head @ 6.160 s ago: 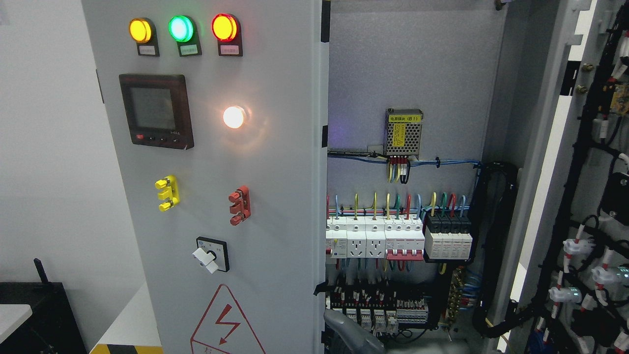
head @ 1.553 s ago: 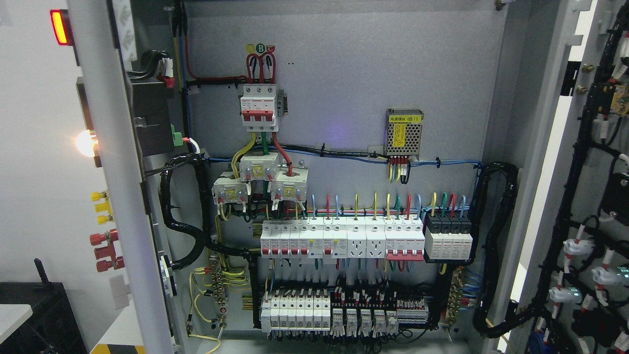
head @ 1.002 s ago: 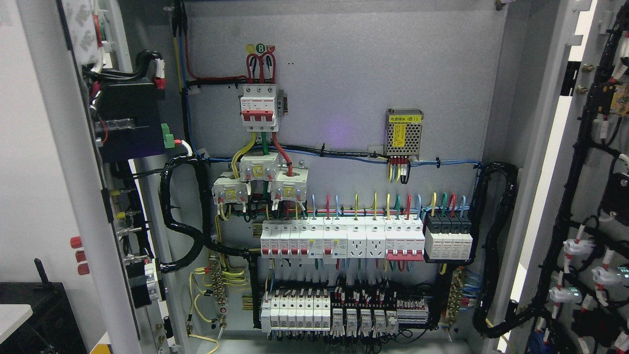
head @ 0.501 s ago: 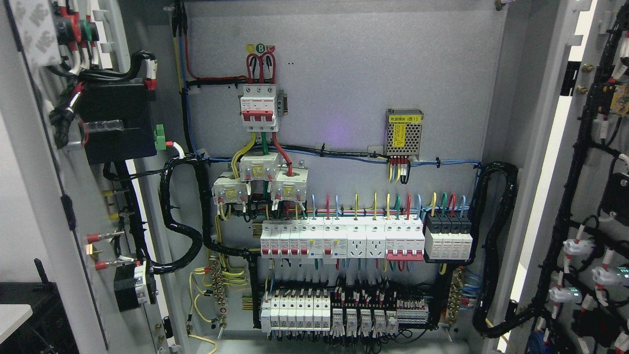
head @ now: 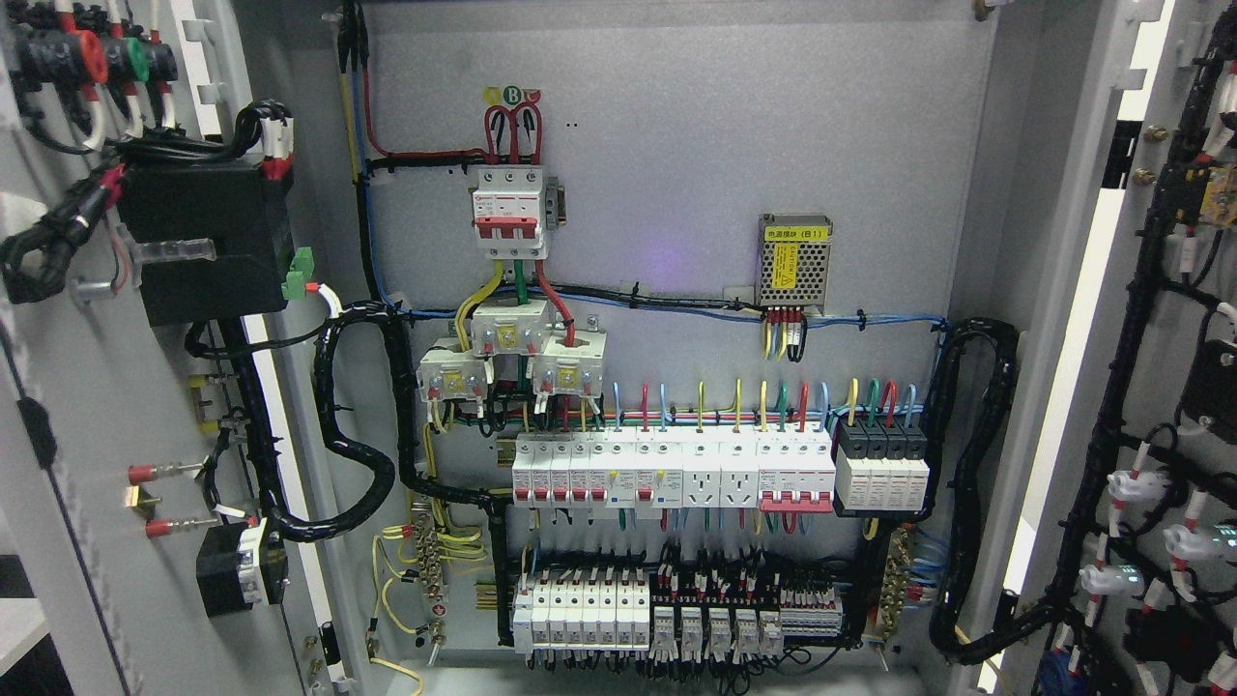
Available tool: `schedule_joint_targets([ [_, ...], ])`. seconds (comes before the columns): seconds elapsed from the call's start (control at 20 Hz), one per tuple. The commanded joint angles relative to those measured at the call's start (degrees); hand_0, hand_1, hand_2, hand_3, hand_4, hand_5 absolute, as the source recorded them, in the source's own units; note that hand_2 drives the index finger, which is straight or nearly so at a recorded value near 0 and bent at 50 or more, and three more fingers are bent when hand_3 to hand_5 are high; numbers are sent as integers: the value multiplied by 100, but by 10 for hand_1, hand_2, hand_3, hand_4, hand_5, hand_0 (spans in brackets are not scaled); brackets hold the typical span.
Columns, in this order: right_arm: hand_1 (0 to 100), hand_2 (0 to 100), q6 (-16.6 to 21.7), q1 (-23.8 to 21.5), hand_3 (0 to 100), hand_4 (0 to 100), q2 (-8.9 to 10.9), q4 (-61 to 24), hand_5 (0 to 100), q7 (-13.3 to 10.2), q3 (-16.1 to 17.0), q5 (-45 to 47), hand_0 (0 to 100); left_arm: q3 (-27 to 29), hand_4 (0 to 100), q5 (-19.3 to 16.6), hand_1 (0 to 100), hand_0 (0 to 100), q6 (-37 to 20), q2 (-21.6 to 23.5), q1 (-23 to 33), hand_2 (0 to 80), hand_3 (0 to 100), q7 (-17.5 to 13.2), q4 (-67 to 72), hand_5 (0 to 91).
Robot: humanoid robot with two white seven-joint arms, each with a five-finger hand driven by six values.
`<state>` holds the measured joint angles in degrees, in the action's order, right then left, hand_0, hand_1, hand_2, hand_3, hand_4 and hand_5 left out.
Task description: Open door with both hands
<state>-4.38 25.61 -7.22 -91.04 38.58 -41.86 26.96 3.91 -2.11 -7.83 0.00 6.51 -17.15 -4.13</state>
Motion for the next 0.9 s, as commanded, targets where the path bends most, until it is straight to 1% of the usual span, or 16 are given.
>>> schedule_joint_targets([
  [0.0, 0, 0, -2, 58, 0, 0, -96, 69, 0, -17, -323, -129, 386, 4, 0, 0, 0, 0, 1, -193, -1, 0, 0, 1, 0, 0],
  [0.25, 0, 0, -2, 111, 0, 0, -104, 140, 0, -78, -314, -138, 386, 4, 0, 0, 0, 0, 1, -193, 8, 0, 0, 1, 0, 0],
  [0.45, 0, 0, 7, 146, 0, 0, -96, 166, 0, -78, -209, -130, 386, -4, 0, 0, 0, 0, 1, -193, 8, 0, 0, 1, 0, 0],
  [0.55, 0, 0, 16, 129, 0, 0, -69, 227, 0, -87, -34, -121, 386, -4, 0, 0, 0, 0, 1, -193, 8, 0, 0, 1, 0, 0],
  [0.7, 0, 0, 51, 102, 0, 0, -43, 420, 0, -105, 352, -130, 386, -4, 0, 0, 0, 0, -8, -193, -106, 0, 0, 1, -9, 0],
  [0.85, 0, 0, 60, 102, 0, 0, 18, 552, 0, -306, 800, -130, 386, -4, 0, 0, 0, 0, -8, -193, -142, 0, 0, 1, 0, 0],
])
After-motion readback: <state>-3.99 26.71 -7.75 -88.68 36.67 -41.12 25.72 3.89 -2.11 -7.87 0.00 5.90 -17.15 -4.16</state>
